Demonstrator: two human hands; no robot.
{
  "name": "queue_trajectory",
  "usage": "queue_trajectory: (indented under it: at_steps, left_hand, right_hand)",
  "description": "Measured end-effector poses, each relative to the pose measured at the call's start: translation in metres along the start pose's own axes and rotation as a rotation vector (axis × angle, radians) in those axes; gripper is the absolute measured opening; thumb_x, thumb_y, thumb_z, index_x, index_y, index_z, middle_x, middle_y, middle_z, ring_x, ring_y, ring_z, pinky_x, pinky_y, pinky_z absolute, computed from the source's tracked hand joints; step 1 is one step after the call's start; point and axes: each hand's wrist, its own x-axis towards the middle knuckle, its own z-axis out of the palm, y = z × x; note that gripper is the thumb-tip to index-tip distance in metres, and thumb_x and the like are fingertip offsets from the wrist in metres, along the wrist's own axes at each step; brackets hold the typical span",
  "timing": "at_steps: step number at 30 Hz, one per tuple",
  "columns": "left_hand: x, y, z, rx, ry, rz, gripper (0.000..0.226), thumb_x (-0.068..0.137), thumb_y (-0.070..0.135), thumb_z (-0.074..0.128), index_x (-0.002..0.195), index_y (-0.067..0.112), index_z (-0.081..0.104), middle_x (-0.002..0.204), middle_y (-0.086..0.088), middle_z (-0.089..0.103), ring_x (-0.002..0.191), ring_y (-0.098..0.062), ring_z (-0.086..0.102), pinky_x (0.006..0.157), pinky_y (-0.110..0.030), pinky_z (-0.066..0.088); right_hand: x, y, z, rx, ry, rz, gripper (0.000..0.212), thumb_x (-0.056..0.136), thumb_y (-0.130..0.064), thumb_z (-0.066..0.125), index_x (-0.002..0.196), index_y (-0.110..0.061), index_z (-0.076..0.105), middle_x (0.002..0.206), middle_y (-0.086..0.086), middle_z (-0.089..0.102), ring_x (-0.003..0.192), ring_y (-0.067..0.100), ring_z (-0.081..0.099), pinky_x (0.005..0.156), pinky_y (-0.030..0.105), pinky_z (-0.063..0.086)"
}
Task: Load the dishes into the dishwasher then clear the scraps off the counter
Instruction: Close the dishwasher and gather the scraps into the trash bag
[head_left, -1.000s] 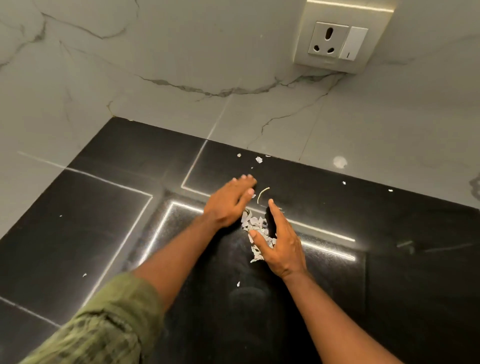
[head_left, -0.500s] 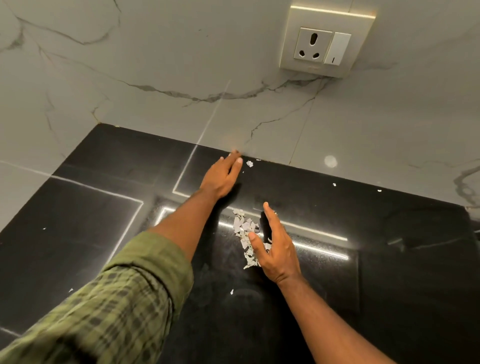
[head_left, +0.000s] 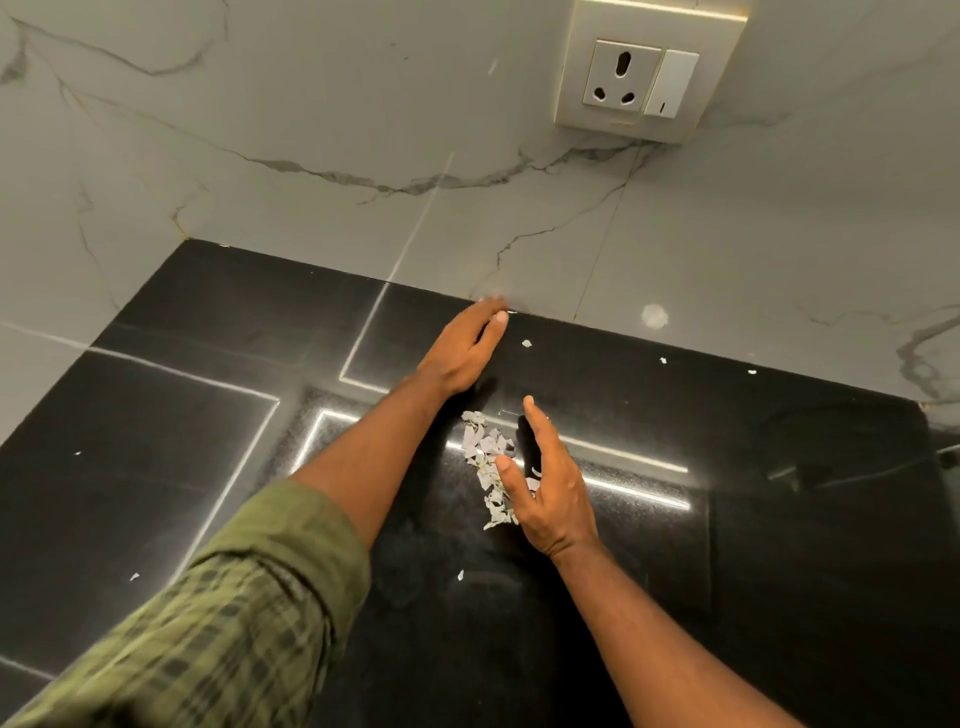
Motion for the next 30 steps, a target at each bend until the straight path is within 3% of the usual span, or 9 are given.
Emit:
queue_trajectory:
  at_steps: [3, 5, 9, 13, 17, 19, 21, 27, 30]
  left_hand:
    - [0.017, -0.009, 0.004, 0.201, -0.086, 0.040, 0.057, 0.111, 0.048, 0.032, 0.157, 0.017, 0.045, 0.160, -0.006, 0.047, 0.155, -0.021, 0.031, 0.128, -0.042, 0.023]
    - [0.010, -0.014, 0.008, 0.242, -0.122, 0.068, 0.057, 0.110, 0.049, 0.029, 0.156, 0.020, 0.046, 0.160, -0.003, 0.048, 0.154, -0.018, 0.032, 0.129, -0.042, 0.021]
    - [-0.037, -0.001, 0.015, 0.130, -0.146, 0.083, 0.050, 0.111, 0.049, 0.026, 0.144, 0.033, 0.061, 0.145, 0.004, 0.063, 0.141, -0.006, 0.049, 0.123, -0.036, 0.034]
    - [-0.104, 0.007, 0.020, -0.080, -0.152, 0.045, 0.050, 0.112, 0.051, 0.031, 0.131, 0.031, 0.072, 0.125, 0.009, 0.075, 0.117, -0.003, 0.067, 0.104, -0.040, 0.054]
    - [-0.152, 0.002, 0.030, -0.304, 0.079, 0.023, 0.043, 0.113, 0.039, 0.038, 0.130, 0.023, 0.074, 0.129, 0.009, 0.073, 0.127, -0.009, 0.065, 0.108, -0.046, 0.053]
    - [-0.159, 0.001, 0.033, -0.413, 0.250, -0.007, 0.045, 0.111, 0.042, 0.039, 0.133, 0.020, 0.071, 0.135, 0.006, 0.070, 0.133, -0.013, 0.061, 0.111, -0.049, 0.051]
    - [-0.157, 0.002, 0.034, -0.475, 0.352, -0.044, 0.048, 0.109, 0.047, 0.040, 0.135, 0.019, 0.070, 0.137, 0.006, 0.069, 0.134, -0.015, 0.060, 0.110, -0.047, 0.052]
    - [-0.149, -0.002, 0.036, -0.335, 0.320, -0.029, 0.054, 0.106, 0.056, 0.043, 0.139, 0.021, 0.067, 0.138, 0.004, 0.068, 0.132, -0.005, 0.060, 0.110, -0.041, 0.052]
    - [-0.148, 0.001, 0.039, -0.301, 0.319, -0.023, 0.045, 0.105, 0.047, 0.049, 0.137, 0.022, 0.068, 0.135, 0.004, 0.070, 0.129, -0.001, 0.061, 0.109, -0.038, 0.053]
  right_hand:
    - [0.000, 0.001, 0.000, 0.019, 0.002, -0.004, 0.079, 0.096, -0.068, 0.051, 0.164, -0.041, 0.021, 0.167, -0.016, 0.033, 0.150, -0.005, 0.032, 0.121, 0.025, 0.033]
    - [0.001, 0.002, -0.001, 0.023, 0.003, 0.000, 0.080, 0.096, -0.070, 0.050, 0.164, -0.041, 0.021, 0.167, -0.016, 0.034, 0.150, -0.005, 0.032, 0.121, 0.025, 0.033]
    - [0.003, 0.002, 0.000, 0.022, 0.013, -0.010, 0.083, 0.095, -0.074, 0.046, 0.165, -0.034, 0.025, 0.167, -0.014, 0.033, 0.150, -0.004, 0.032, 0.121, 0.025, 0.033]
    - [0.000, 0.002, 0.000, 0.051, 0.041, -0.050, 0.080, 0.098, -0.068, 0.049, 0.164, -0.029, 0.029, 0.166, -0.013, 0.037, 0.148, -0.006, 0.035, 0.119, 0.020, 0.033]
    - [-0.003, 0.002, -0.002, 0.093, 0.075, -0.064, 0.075, 0.099, -0.066, 0.048, 0.162, -0.029, 0.033, 0.165, -0.010, 0.039, 0.149, -0.002, 0.035, 0.119, 0.017, 0.032]
    - [-0.005, -0.001, -0.002, 0.123, 0.077, -0.050, 0.075, 0.098, -0.067, 0.046, 0.162, -0.029, 0.034, 0.164, -0.009, 0.040, 0.149, -0.002, 0.036, 0.117, 0.012, 0.031]
    - [-0.004, 0.000, -0.003, 0.139, 0.067, -0.023, 0.075, 0.098, -0.068, 0.043, 0.162, -0.030, 0.034, 0.165, -0.009, 0.039, 0.149, -0.002, 0.036, 0.119, 0.016, 0.031]
    - [0.089, -0.006, -0.029, -0.190, -0.141, -0.094, 0.073, 0.103, -0.071, 0.033, 0.162, -0.028, 0.035, 0.172, -0.007, 0.023, 0.158, 0.006, 0.016, 0.127, 0.034, 0.017]
    - [0.158, -0.008, -0.046, -0.399, -0.271, -0.183, 0.077, 0.103, -0.071, 0.030, 0.161, -0.021, 0.038, 0.171, 0.001, 0.027, 0.159, 0.014, 0.019, 0.131, 0.039, 0.014]
